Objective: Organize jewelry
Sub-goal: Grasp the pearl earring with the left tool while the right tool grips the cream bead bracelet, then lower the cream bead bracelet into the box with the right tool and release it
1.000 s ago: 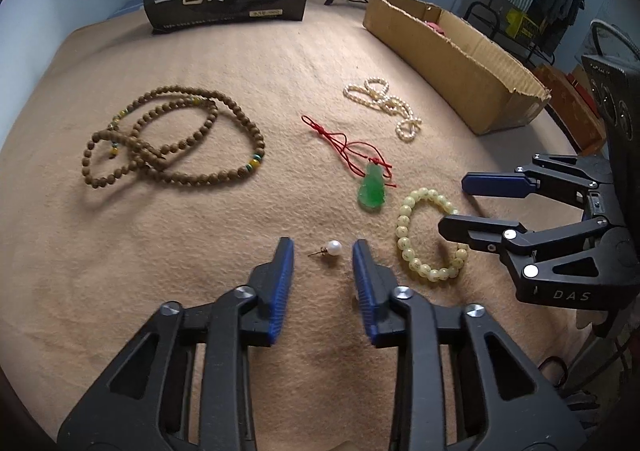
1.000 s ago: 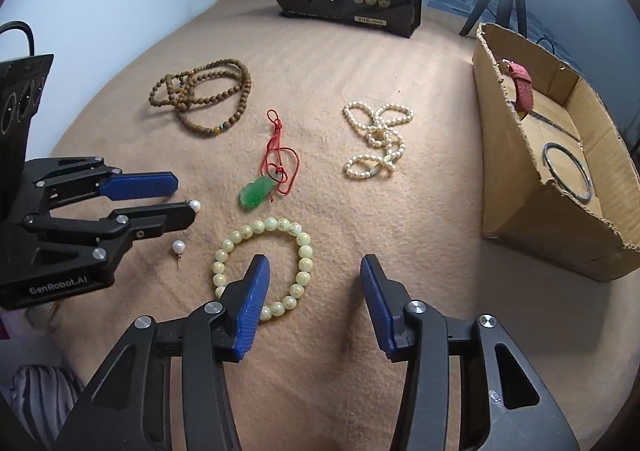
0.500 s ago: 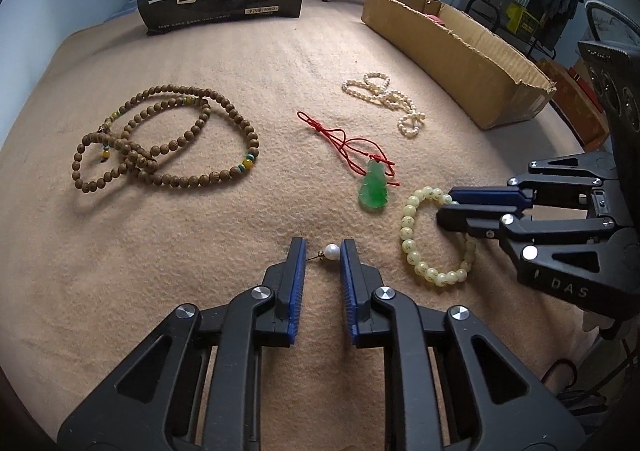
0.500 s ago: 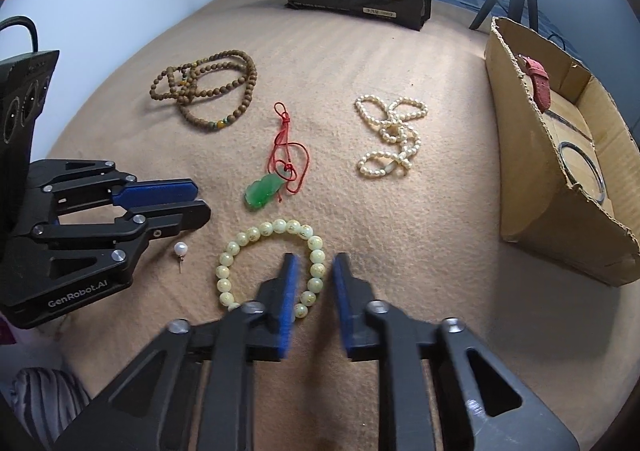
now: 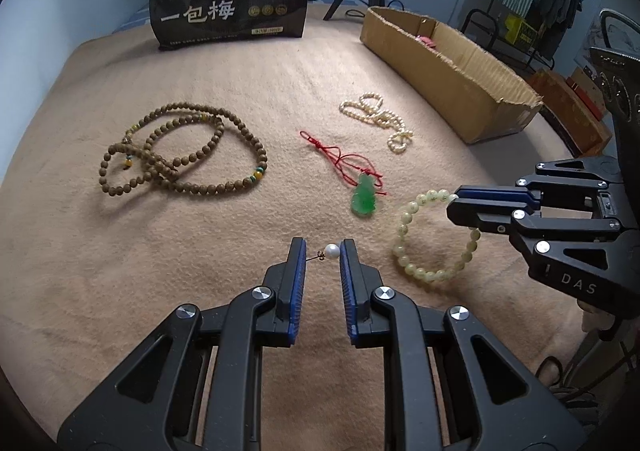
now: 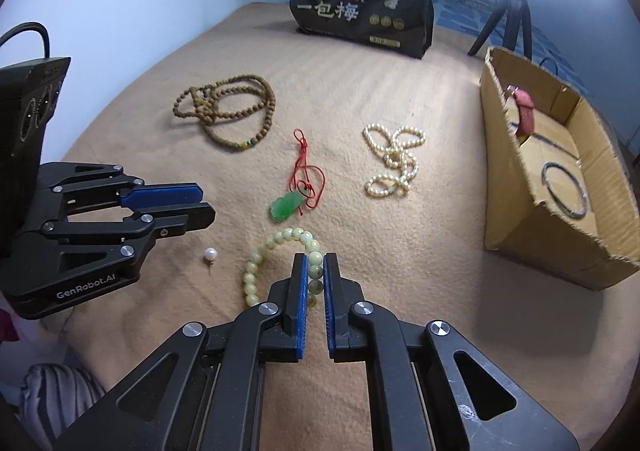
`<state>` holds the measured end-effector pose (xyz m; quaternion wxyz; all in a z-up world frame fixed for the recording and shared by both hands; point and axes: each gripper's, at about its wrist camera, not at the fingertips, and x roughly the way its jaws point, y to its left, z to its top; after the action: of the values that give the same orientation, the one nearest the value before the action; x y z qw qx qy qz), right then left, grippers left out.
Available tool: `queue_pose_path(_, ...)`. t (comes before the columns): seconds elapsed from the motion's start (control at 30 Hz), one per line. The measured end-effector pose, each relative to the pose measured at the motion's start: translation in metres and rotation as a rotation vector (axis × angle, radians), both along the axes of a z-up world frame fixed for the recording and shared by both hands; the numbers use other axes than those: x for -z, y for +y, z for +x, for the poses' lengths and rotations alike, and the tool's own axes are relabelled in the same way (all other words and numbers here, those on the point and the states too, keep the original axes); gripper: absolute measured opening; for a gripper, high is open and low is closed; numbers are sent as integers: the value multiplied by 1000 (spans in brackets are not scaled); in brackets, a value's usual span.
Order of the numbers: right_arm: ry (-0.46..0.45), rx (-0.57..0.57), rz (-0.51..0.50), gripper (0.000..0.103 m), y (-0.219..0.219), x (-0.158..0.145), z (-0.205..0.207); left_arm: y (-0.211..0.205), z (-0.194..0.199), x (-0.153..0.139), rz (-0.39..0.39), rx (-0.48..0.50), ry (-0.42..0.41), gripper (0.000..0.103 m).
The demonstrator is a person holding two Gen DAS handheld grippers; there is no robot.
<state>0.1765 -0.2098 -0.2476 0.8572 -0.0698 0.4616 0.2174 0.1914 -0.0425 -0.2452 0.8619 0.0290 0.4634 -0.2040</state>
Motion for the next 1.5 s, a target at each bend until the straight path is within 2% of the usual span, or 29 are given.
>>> queue_pose_path(0.37, -94, 39, -5, 6, -23, -35, -19, -11, -14, -29, -20, 25, -49, 16)
queue_pose_path(0.8, -194, 147, 13, 6, -84, -74, -20, -48, -5, -61, -64, 74, -104, 16)
queue_pose_path(1.13, -254, 237, -3, 6, -131, -94, 3, -83, 21, -83, -103, 102, -152, 16)
queue_pose_path(1.5, -287, 299, -7, 6, -164, -105, 40, -133, 54, -88, -128, 134, -173, 16)
